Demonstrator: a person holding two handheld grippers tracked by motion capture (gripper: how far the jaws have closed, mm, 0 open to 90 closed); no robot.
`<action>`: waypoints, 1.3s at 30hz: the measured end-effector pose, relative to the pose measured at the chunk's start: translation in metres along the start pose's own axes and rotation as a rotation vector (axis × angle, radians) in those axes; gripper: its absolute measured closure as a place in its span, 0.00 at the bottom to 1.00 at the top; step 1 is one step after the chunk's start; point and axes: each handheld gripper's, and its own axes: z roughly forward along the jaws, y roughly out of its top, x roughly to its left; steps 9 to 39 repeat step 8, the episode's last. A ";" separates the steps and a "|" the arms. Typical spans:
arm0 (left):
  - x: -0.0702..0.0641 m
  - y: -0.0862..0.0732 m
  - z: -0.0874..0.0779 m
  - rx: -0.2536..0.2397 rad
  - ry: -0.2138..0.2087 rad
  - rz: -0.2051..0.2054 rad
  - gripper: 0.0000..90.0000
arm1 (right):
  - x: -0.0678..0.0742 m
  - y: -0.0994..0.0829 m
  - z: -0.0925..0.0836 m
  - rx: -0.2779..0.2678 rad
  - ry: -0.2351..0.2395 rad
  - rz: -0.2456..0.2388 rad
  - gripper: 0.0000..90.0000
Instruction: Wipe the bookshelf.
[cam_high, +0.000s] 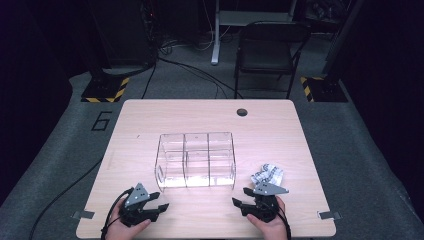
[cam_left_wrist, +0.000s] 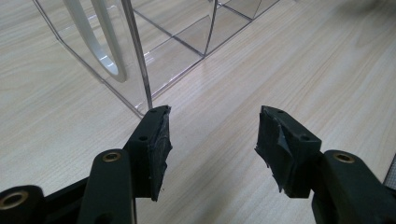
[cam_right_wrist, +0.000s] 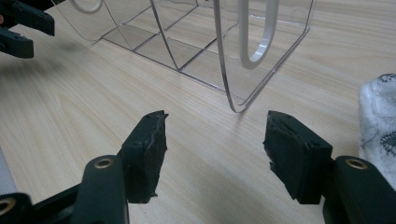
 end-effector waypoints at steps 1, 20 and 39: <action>0.000 0.000 0.000 0.002 0.001 0.007 0.49 | -0.001 0.000 0.000 0.002 0.002 -0.001 0.43; 0.001 0.000 -0.001 0.002 0.002 0.001 0.49 | -0.003 -0.001 0.000 -0.002 0.001 0.011 0.43; 0.001 0.000 -0.001 0.002 0.002 0.001 0.49 | -0.003 -0.001 0.000 -0.002 0.001 0.011 0.43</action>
